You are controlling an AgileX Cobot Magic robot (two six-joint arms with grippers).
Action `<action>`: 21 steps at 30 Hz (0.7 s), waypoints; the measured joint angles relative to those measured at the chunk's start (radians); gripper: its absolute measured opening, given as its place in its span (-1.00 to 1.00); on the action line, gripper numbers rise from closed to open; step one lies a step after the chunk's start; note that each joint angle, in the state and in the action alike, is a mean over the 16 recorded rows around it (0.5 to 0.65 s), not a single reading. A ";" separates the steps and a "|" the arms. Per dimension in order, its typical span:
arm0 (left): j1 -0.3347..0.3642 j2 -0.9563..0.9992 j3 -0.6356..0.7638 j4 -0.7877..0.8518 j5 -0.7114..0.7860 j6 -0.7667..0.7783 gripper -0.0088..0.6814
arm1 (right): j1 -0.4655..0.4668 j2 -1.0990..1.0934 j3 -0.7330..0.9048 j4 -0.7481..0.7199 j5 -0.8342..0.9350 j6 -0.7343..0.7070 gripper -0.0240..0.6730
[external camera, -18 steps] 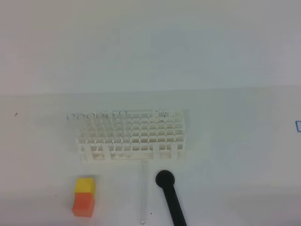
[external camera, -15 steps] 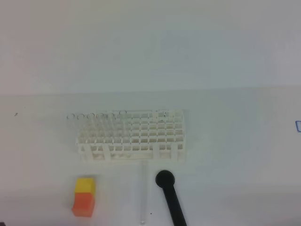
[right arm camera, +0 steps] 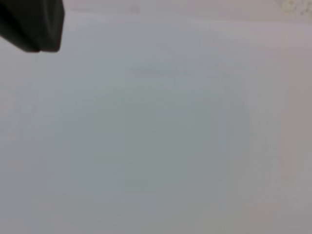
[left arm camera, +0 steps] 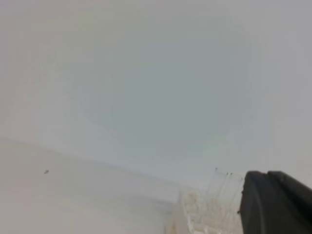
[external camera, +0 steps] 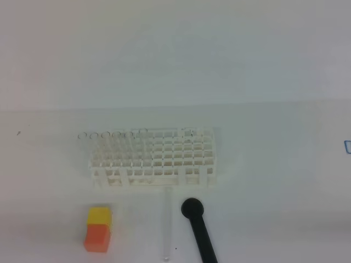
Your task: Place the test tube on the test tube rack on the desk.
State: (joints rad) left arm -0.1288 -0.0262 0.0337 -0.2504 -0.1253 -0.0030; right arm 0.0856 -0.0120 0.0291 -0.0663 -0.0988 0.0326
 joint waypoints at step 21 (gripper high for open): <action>0.000 0.174 -0.455 0.107 0.576 -0.064 -0.98 | 0.000 0.077 -0.277 -0.012 0.295 -0.014 -0.94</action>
State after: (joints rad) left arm -0.1288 0.1479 -0.4208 -0.1434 0.4512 -0.0670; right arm 0.0856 0.0646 -0.2477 -0.0786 0.1965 0.0190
